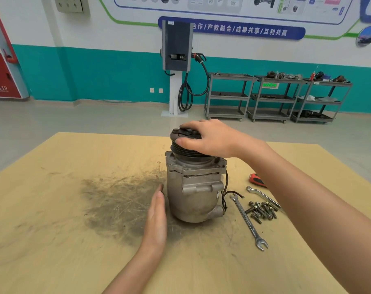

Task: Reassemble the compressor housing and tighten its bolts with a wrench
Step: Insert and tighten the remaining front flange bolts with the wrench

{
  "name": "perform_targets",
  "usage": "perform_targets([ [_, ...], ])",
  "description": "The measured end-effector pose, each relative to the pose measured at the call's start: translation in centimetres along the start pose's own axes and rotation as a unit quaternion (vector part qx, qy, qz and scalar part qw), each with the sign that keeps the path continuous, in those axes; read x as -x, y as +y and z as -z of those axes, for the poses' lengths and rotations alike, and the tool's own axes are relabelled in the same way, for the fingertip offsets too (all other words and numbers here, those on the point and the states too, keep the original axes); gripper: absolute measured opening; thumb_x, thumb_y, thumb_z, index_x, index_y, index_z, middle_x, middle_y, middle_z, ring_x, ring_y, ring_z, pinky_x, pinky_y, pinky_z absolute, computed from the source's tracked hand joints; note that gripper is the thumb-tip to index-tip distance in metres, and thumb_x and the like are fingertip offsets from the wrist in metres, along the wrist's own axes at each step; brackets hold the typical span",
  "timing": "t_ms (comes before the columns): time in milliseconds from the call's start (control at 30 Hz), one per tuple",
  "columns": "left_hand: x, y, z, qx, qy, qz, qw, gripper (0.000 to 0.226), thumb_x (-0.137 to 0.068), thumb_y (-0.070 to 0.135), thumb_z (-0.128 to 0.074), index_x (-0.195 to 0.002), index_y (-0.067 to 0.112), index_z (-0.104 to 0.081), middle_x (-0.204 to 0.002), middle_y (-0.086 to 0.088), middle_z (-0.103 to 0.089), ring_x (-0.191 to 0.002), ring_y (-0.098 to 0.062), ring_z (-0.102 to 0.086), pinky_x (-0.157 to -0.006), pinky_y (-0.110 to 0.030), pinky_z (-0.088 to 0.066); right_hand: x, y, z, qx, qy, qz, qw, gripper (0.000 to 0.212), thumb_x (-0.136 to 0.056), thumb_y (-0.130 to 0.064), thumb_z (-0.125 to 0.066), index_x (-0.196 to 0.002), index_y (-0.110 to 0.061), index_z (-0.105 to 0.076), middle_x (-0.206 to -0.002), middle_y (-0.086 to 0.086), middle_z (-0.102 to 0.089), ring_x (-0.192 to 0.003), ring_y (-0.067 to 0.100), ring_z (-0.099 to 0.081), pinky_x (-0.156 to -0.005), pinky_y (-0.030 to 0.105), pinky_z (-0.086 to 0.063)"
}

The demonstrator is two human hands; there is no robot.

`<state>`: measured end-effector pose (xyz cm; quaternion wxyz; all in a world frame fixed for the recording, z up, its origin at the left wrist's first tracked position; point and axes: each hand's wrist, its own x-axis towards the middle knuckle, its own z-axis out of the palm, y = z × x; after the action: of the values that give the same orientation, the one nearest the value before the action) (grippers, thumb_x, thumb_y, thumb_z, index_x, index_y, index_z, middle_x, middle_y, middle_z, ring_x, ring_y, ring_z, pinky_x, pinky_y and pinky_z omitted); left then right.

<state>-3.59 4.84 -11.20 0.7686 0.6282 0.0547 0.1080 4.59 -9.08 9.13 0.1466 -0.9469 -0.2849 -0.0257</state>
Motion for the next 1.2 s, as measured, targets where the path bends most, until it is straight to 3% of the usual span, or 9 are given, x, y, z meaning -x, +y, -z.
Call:
perform_targets([
  [133, -0.2, -0.6, -0.3, 0.029, -0.046, 0.018, 0.998, 0.07, -0.094, 0.068, -0.04, -0.152, 0.028, -0.042, -0.153, 0.014, -0.046, -0.143, -0.003, -0.039, -0.125, -0.04, -0.025, 0.1, 0.2, 0.5, -0.011, 0.005, 0.029, 0.999, 0.062, -0.091, -0.062, -0.048, -0.14, -0.023, -0.05, -0.125, 0.003, -0.061, -0.101, 0.013, -0.048, -0.078, 0.024, -0.037],
  [300, -0.4, -0.5, -0.1, 0.06, -0.061, 0.035, 0.996, 0.077, -0.086, 0.068, -0.046, -0.152, 0.027, -0.042, -0.153, 0.012, -0.047, -0.141, -0.002, -0.042, -0.123, -0.037, -0.028, 0.9, 0.4, 0.7, -0.027, -0.01, 0.032, 0.999, 0.07, -0.09, -0.063, -0.044, -0.148, -0.026, -0.037, -0.146, 0.001, -0.048, -0.129, 0.018, -0.044, -0.093, 0.022, -0.032],
  [367, -0.5, -0.5, 0.1, 0.068, -0.064, 0.035, 0.995, 0.075, -0.085, 0.063, -0.044, -0.151, 0.027, -0.042, -0.152, 0.012, -0.049, -0.14, -0.003, -0.043, -0.123, -0.038, -0.028, 2.4, 0.8, 1.1, -0.098, 0.036, 0.039, 0.994, 0.072, -0.089, -0.063, -0.037, -0.15, -0.026, -0.033, -0.152, -0.003, -0.04, -0.136, 0.013, -0.037, -0.102, 0.023, -0.028],
  [433, -0.7, -0.6, 0.1, 0.068, -0.068, 0.029, 0.995, 0.068, -0.084, 0.062, -0.045, -0.145, 0.033, -0.046, -0.149, 0.015, -0.051, -0.139, -0.001, -0.045, -0.123, -0.037, -0.029, 4.6, 2.7, 1.0, -0.176, 0.147, 0.012, 0.973, 0.06, -0.091, -0.058, -0.042, -0.141, -0.027, -0.046, -0.141, -0.009, -0.051, -0.128, 0.007, -0.045, -0.102, 0.025, -0.034],
  [533, -0.8, -0.8, -0.1, 0.067, -0.068, 0.023, 0.995, 0.069, -0.086, 0.061, -0.044, -0.147, 0.03, -0.046, -0.149, 0.014, -0.051, -0.139, -0.002, -0.044, -0.123, -0.037, -0.029, 8.6, 7.8, -0.6, -0.107, 0.234, -0.111, 0.96, 0.023, -0.095, -0.035, -0.056, -0.112, -0.023, -0.067, -0.106, -0.008, -0.067, -0.096, 0.009, -0.058, -0.081, 0.025, -0.044],
  [667, -1.0, -1.0, -0.3, 0.071, -0.064, 0.013, 0.995, 0.064, -0.087, 0.058, -0.042, -0.145, 0.031, -0.049, -0.149, 0.014, -0.051, -0.139, -0.002, -0.044, -0.123, -0.038, -0.029, 13.0, 13.6, -4.8, -0.023, 0.107, -0.245, 0.963, 0.009, -0.093, -0.017, -0.062, -0.094, -0.021, -0.069, -0.092, 0.001, -0.064, -0.084, 0.017, -0.053, -0.069, 0.028, -0.032],
  [800, -1.0, -1.1, -0.3, 0.075, -0.063, 0.014, 0.995, 0.066, -0.087, 0.058, -0.042, -0.146, 0.028, -0.049, -0.148, 0.013, -0.053, -0.139, -0.004, -0.045, -0.123, -0.039, -0.029, 14.7, 15.5, -7.5, 0.038, 0.018, -0.252, 0.967, 0.012, -0.093, -0.02, -0.062, -0.1, -0.029, -0.067, -0.092, -0.006, -0.053, -0.094, 0.018, -0.051, -0.076, 0.029, -0.037],
  [967, -1.0, -1.2, -0.2, 0.068, -0.07, -0.004, 0.995, 0.067, -0.089, 0.056, -0.043, -0.148, 0.024, -0.048, -0.146, 0.015, -0.056, -0.138, -0.002, -0.047, -0.122, -0.037, -0.031, 14.9, 15.7, -8.3, 0.106, -0.004, -0.258, 0.96, 0.018, -0.095, -0.023, -0.06, -0.111, -0.027, -0.065, -0.098, -0.005, -0.047, -0.103, 0.019, -0.047, -0.088, 0.034, -0.044],
  [1200, -1.2, -1.5, 0.0, 0.053, -0.072, -0.005, 0.996, 0.06, -0.098, 0.058, -0.044, -0.148, 0.025, -0.048, -0.146, 0.014, -0.055, -0.139, -0.003, -0.046, -0.122, -0.039, -0.031, 15.1, 15.1, -8.1, 0.067, 0.001, -0.286, 0.956, 0.011, -0.088, -0.025, -0.067, -0.098, -0.025, -0.063, -0.094, -0.002, -0.056, -0.089, 0.019, -0.055, -0.077, 0.034, -0.049],
])
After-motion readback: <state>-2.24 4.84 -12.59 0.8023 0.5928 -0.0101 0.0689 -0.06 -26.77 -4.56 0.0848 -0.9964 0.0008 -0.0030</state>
